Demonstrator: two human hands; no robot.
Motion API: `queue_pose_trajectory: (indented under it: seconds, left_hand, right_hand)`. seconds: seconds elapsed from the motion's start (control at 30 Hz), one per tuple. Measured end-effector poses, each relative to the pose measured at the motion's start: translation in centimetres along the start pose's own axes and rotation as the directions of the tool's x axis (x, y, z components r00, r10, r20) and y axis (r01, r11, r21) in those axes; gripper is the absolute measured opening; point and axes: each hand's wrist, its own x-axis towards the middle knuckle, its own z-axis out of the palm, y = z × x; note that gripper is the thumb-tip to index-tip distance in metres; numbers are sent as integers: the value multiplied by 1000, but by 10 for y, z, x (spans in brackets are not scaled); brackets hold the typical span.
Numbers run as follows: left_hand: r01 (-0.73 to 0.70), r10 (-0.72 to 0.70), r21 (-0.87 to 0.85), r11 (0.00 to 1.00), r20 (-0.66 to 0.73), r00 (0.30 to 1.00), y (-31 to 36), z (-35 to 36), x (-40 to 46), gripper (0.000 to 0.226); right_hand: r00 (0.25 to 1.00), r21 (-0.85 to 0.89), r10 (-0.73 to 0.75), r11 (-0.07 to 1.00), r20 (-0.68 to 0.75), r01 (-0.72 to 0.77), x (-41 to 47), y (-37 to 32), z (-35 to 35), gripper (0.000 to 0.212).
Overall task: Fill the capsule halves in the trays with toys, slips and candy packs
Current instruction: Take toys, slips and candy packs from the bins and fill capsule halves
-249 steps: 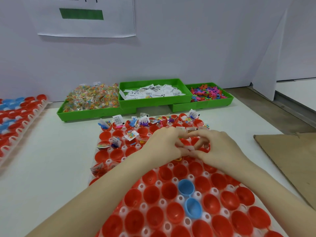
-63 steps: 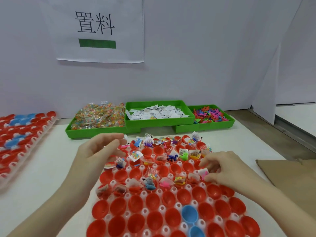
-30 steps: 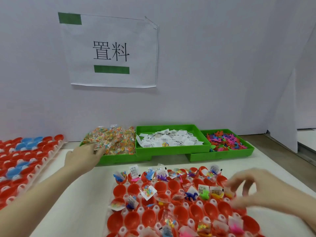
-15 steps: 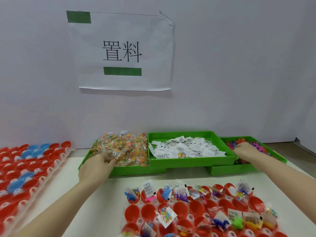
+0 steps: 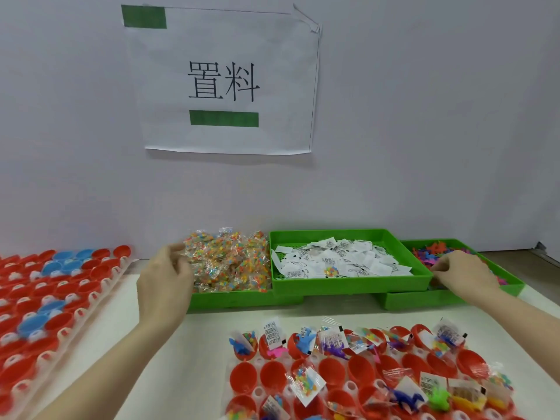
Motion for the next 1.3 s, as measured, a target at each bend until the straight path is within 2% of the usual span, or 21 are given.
queue_pose_trajectory:
  seconds: [0.1, 0.17, 0.23, 0.3, 0.4, 0.43, 0.47, 0.57, 0.63, 0.73, 0.77, 0.87, 0.93, 0.97, 1.13, 1.3]
  left_hand:
    - [141, -135, -248, 959, 41, 990, 12, -8, -5, 29]
    - [252, -225, -429, 867, 114, 968, 21, -13, -10, 28]
    - [336, -271, -564, 754, 200, 942, 25, -19, -14, 27]
    - [343, -224, -623, 703, 264, 938, 25, -25, -21, 26]
    - [290, -153, -627, 723, 264, 952, 22, -28, -32, 23]
    - [278, -150, -633, 723, 249, 957, 21, -28, -34, 21]
    - [275, -151, -644, 714, 241, 959, 22, -28, -36, 19]
    - [252, -132, -681, 688, 223, 966, 28, -30, -38, 16]
    - [204, -69, -679, 706, 221, 973, 34, -31, -41, 17]
    - [138, 1, -661, 737, 206, 979, 42, -31, -46, 21]
    - [124, 12, -660, 741, 197, 980, 45, -31, -47, 22]
    - [58, 68, -636, 769, 173, 983, 55, -33, -50, 27]
    - [4, 123, -604, 797, 169, 978, 63, -35, -53, 28]
    - [-17, 142, -590, 807, 166, 976, 66, -36, -55, 29]
    - [-56, 176, -568, 821, 159, 971, 75, -41, -59, 28]
    - [-83, 203, -566, 820, 152, 967, 81, -44, -61, 27]
  right_hand:
    - [979, 12, -41, 999, -200, 44, -1, -1, -2, 14]
    - [947, 124, -35, 989, -319, 79, 1, -3, -5, 15]
    - [925, 269, -2, 956, -381, 113, -1, -10, -10, 13]
    - [916, 457, 73, 880, -394, 126, -1, -19, -15, 11]
    - [945, 738, 151, 664, -290, 120, -1, -38, -23, 7]
    - [954, 783, 153, 611, -259, 114, -1, -45, -25, 7]
    - [960, 788, 138, 606, -243, 112, -1, -52, -27, 14]
    - [976, 689, 11, 710, -217, 145, -5, -71, -29, 32]
    - [986, 633, -64, 760, -153, 148, -9, -81, -28, 34]
    - [998, 731, -45, 682, 33, 7, -14, -91, -24, 29]
    - [995, 715, -65, 699, 70, -5, -15, -91, -22, 30]
    - [974, 391, -216, 904, 63, 175, -16, -84, -15, 43]
    - [956, 137, -288, 951, 53, 279, -20, -78, -13, 43]
    - [950, 83, -306, 950, 58, 301, -22, -76, -14, 41]
    - [942, -11, -292, 955, 163, 298, -24, -74, -19, 44]
    - [949, 68, -246, 969, 198, 237, -20, -74, -17, 17]
